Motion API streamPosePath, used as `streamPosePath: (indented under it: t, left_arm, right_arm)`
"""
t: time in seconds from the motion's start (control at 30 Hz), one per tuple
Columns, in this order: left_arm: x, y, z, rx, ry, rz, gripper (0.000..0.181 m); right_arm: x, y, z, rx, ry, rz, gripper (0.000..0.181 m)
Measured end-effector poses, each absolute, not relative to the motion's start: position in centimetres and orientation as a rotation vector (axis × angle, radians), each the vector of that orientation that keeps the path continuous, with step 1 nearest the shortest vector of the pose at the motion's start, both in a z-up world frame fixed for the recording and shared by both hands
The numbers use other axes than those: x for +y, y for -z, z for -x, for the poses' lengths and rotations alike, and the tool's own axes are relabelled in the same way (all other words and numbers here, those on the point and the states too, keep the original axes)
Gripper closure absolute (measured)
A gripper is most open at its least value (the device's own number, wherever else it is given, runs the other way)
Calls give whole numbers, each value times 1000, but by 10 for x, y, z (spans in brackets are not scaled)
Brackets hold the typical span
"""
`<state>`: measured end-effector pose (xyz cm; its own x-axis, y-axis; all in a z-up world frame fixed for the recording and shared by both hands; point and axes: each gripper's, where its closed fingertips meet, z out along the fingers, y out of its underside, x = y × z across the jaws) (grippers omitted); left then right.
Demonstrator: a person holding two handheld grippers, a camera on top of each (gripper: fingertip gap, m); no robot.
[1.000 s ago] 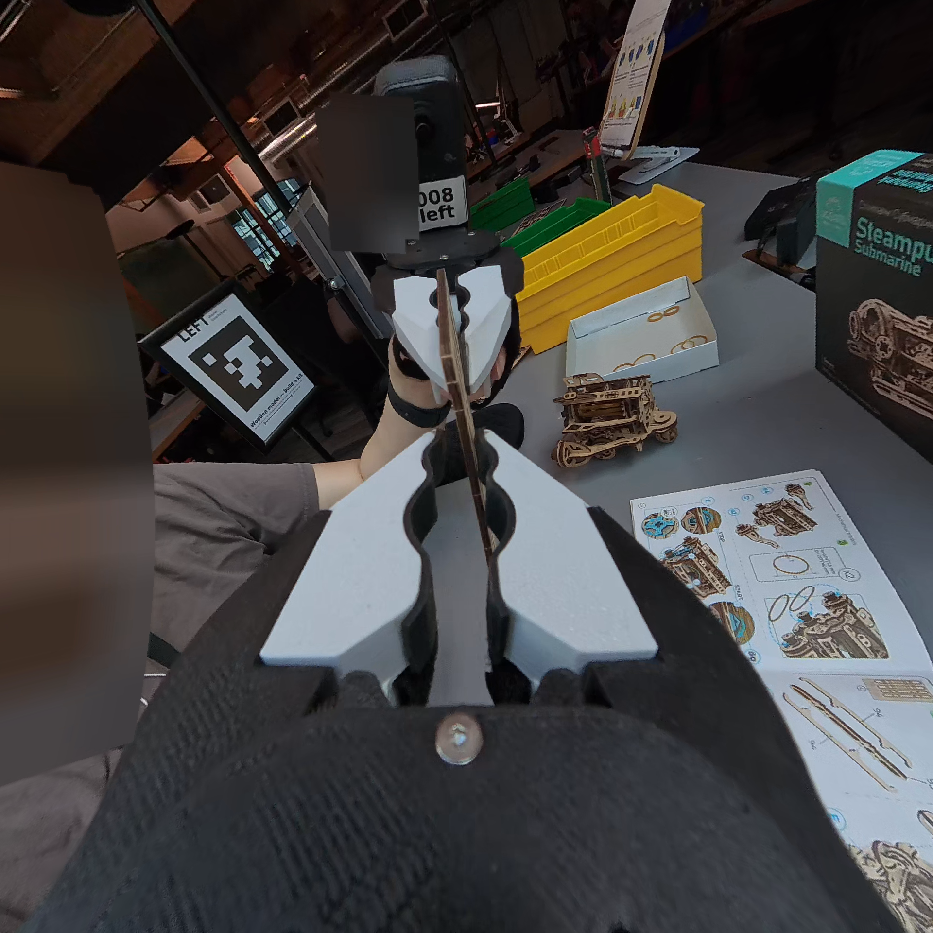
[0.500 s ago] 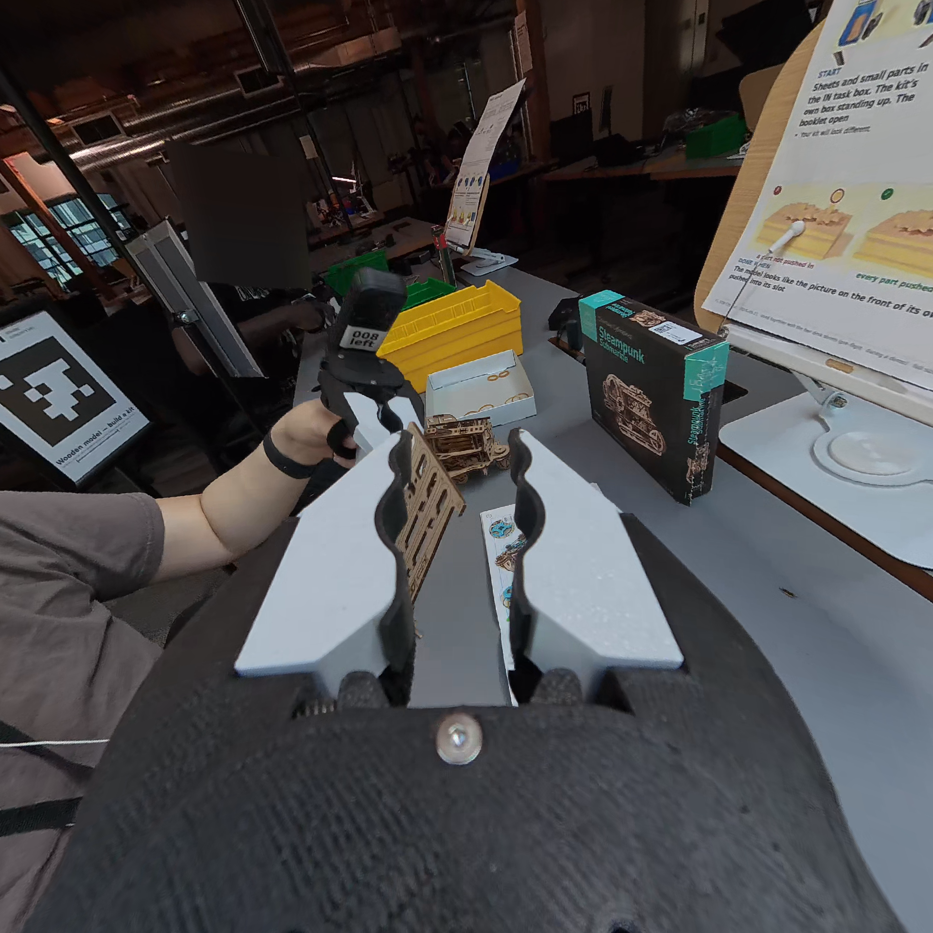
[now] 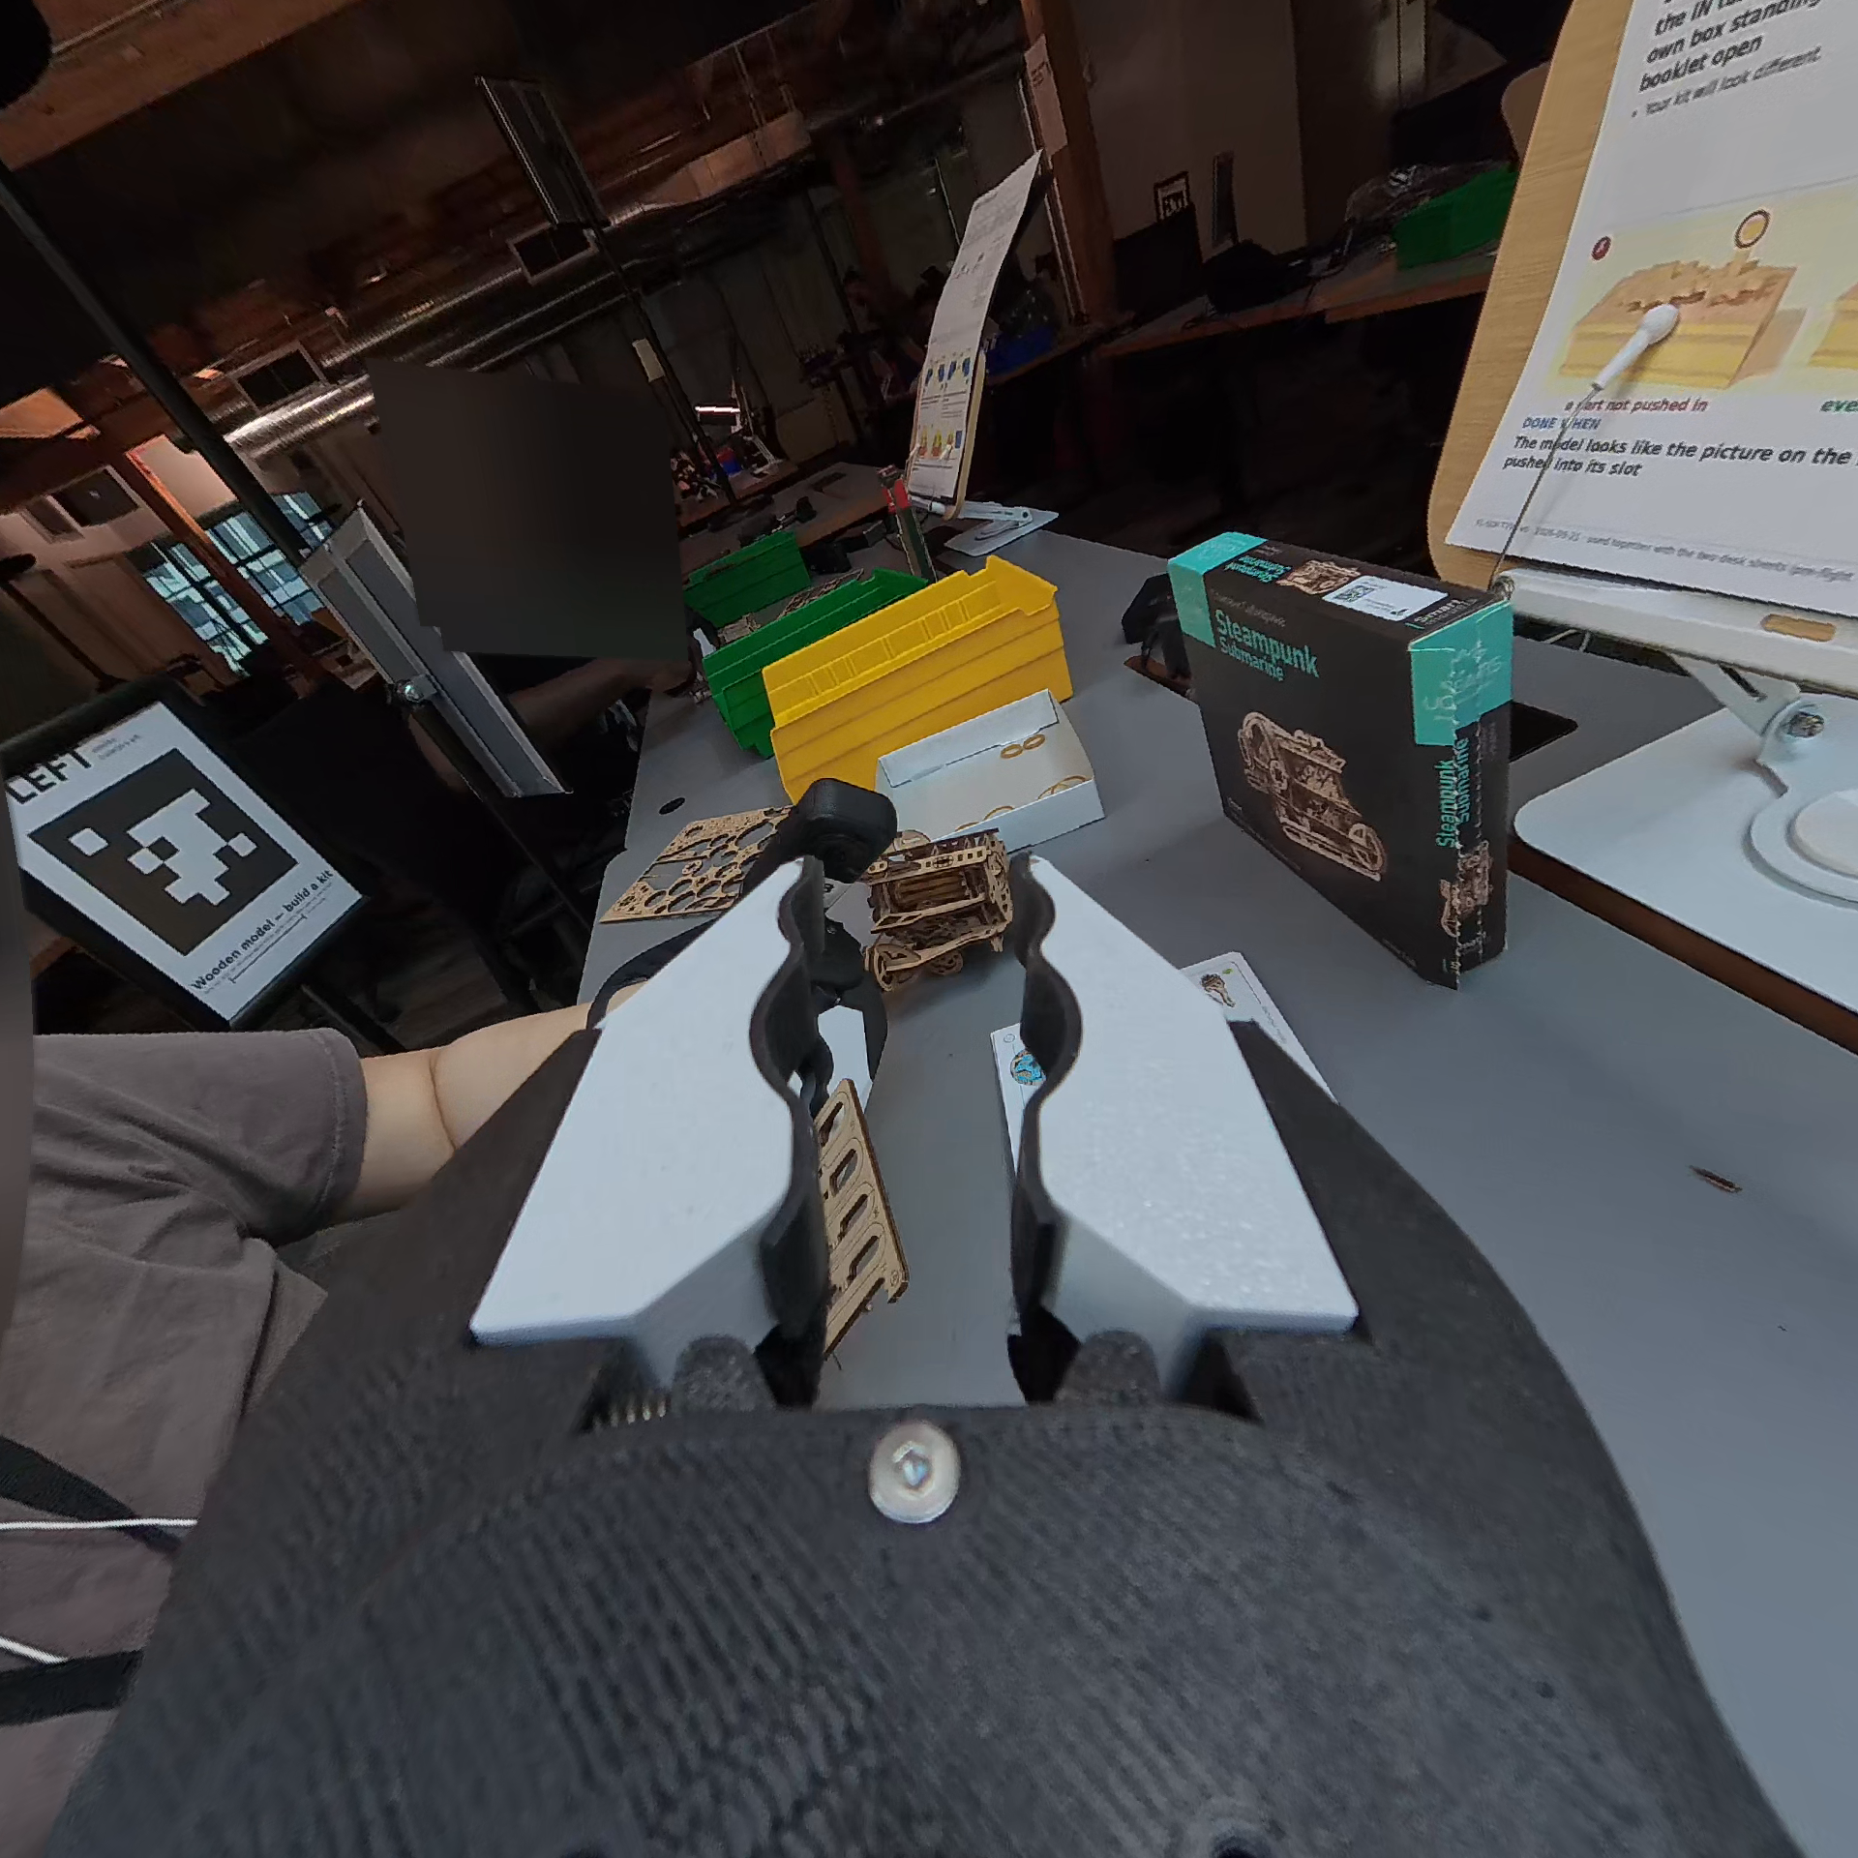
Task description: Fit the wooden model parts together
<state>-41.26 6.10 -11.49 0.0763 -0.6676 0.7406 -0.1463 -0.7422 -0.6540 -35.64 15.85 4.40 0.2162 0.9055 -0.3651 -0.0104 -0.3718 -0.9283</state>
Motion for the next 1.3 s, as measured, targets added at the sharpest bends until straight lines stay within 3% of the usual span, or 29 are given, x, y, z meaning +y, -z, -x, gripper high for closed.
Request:
streamPosePath:
  t: [0.4,1.3]
  left_arm:
    - [52,123,402,884,1659,1917,179]
    - [45,112,396,890,1769,1785,180]
  right_arm:
    - [130,65,339,-768,-1366,1545,141]
    - [179,83,281,-294,-1305,1508,158]
